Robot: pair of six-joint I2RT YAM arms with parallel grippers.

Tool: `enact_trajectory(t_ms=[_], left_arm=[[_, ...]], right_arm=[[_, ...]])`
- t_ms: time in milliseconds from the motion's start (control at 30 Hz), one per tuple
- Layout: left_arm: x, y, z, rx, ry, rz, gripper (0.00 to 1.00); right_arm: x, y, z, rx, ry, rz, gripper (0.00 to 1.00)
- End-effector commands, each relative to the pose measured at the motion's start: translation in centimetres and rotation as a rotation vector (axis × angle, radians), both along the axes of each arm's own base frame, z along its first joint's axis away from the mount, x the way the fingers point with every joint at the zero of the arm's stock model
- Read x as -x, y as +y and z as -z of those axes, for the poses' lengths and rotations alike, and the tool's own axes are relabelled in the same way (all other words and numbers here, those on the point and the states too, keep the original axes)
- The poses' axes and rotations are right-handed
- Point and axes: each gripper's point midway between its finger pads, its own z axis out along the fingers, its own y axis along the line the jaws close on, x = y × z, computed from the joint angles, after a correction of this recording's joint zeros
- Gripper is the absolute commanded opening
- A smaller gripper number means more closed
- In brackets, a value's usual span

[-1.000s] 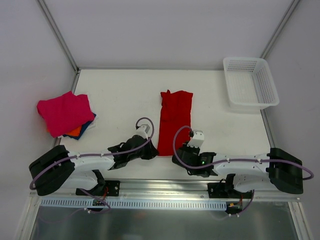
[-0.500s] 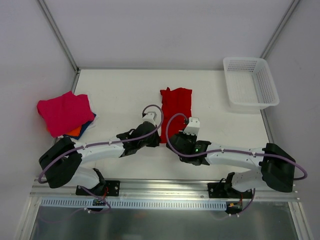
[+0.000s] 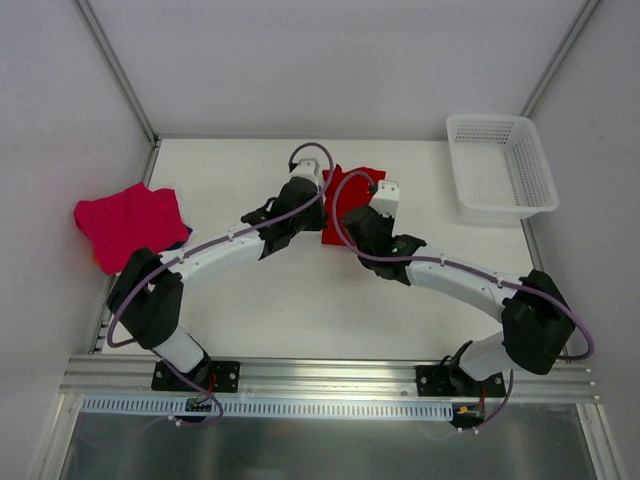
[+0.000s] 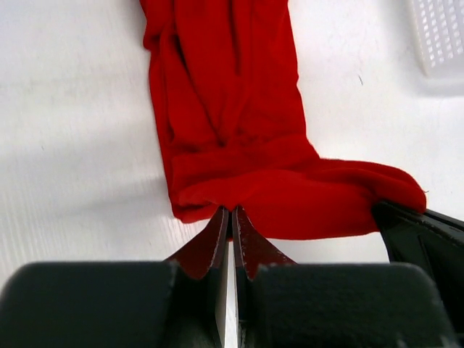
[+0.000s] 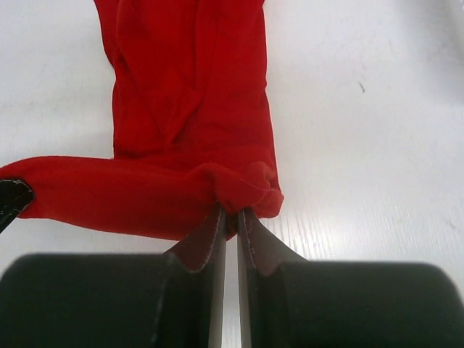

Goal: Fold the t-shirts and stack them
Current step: Fold the tshirt

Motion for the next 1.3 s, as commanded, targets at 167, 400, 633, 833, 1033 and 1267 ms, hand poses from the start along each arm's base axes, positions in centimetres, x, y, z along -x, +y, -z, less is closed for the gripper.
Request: enact_trajectory(t_ms=[167,400,633,833,1033,1267], left_arm=[[-6.5,-0.7,-1.5,-0.059,-0.024,0.011,0.00],[-11.7,-1.0,0.3,-0.076,-0.010,-0.010,0.00],[-16.8,-1.1,-0.6,-0.048,-0.046,-0.041,0.00],[-19.7,-1.4,-1.9,-0.025,-0.074,-0.059,0.00],[-23.8,-1.8,-2.1,0.001,-0.105,-0.075,0.00],[-27.5,-1.2,0.0,0.054,-0.099,-0.086,0.55]], right_arm=[[-7.8,0.4,-2.8,0.032,-0.016,-0.038,0.03],[-14.5,-0.3,-0.6,0.038,0.039,-0.018,0.02],[-19.4,-0.6,0.3,0.036,0.045,-0.013,0.02],[-22.0,-1.1,-0.6,0.031,0.017,0.008,0.01],[-25.0,-1.5,-0.9,0.045,-0.003,0.041,0.01],[-27.9,-2.0,0.5,0.074,0.002,0.097,0.25]])
